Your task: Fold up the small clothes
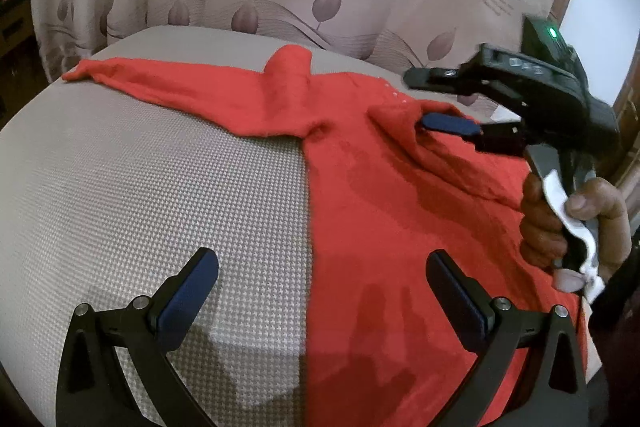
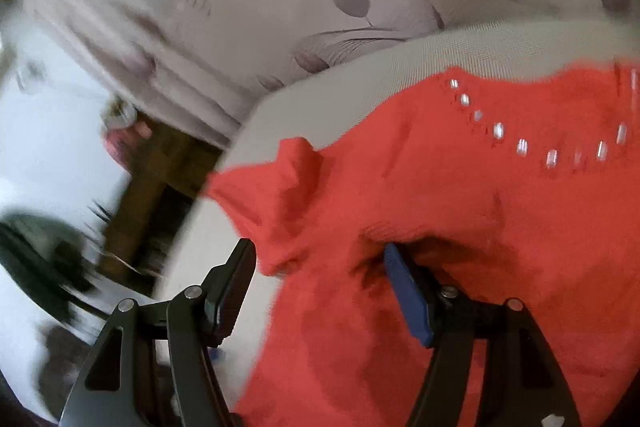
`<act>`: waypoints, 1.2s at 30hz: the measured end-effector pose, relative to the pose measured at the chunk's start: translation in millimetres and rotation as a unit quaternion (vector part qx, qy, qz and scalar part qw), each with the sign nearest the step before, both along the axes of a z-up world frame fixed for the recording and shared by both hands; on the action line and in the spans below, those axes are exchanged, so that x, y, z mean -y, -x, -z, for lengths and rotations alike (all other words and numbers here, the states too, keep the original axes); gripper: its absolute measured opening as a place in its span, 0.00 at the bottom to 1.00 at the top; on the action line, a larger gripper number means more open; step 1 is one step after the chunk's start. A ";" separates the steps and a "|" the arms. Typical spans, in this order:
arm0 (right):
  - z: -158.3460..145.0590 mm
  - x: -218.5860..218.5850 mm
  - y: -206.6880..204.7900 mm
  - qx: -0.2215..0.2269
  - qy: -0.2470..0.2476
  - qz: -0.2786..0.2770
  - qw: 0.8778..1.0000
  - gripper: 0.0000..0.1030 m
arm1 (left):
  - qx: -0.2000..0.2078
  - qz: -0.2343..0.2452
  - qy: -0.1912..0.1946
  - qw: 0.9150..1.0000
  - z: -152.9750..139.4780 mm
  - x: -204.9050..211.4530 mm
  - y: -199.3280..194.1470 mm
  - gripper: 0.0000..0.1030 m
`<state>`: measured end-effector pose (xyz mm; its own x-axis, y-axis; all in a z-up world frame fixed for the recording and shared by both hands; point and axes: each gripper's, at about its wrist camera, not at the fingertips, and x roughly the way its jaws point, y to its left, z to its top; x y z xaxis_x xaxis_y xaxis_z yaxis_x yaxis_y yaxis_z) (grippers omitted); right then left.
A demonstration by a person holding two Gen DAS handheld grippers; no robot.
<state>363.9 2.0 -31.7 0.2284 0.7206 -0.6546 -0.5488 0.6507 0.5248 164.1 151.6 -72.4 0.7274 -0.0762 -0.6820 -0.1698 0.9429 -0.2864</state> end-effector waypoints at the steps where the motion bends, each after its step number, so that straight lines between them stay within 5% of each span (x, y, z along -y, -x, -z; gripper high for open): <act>1: -2.5 -9.6 2.5 0.015 0.019 -0.013 1.000 0.64 | 0.001 0.000 0.001 1.000 0.0 -0.1 0.4 1.00; 5: -14.0 -64.5 26.6 0.100 0.104 -0.095 0.985 0.66 | 0.003 -0.005 0.005 1.000 -0.7 -4.2 5.3 1.00; 8: -17.0 -84.2 41.0 0.121 0.107 -0.140 0.977 0.69 | 0.001 -0.010 0.011 1.000 -3.1 -14.4 10.4 1.00; 12: -15.8 -49.9 28.9 0.035 -0.016 -0.109 0.993 0.70 | 0.003 -0.014 0.038 0.999 -9.8 -41.9 16.3 1.00; 16: -6.2 5.5 33.1 -0.031 -0.109 -0.048 0.992 0.73 | 0.006 -0.031 0.071 0.997 -16.6 -84.9 12.1 1.00; 26: 30.3 41.2 81.3 -0.018 -0.034 -0.027 0.999 0.77 | -0.004 -0.085 0.142 0.986 -11.1 -198.0 -47.8 0.99; 32: 37.3 33.1 86.6 -0.010 -0.024 -0.040 0.999 0.78 | -0.044 -0.120 0.159 0.979 12.4 -246.4 -89.4 0.84; 36: 39.5 30.7 88.0 -0.009 -0.023 -0.046 0.999 0.80 | -0.032 -0.141 0.187 0.972 14.8 -270.3 -106.8 0.81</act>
<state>275.9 -28.7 -71.2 0.1478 0.7670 -0.6244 -0.5954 0.5731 0.5630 270.9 421.9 -87.2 0.7124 -0.1306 -0.6895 -0.4355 0.6882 -0.5803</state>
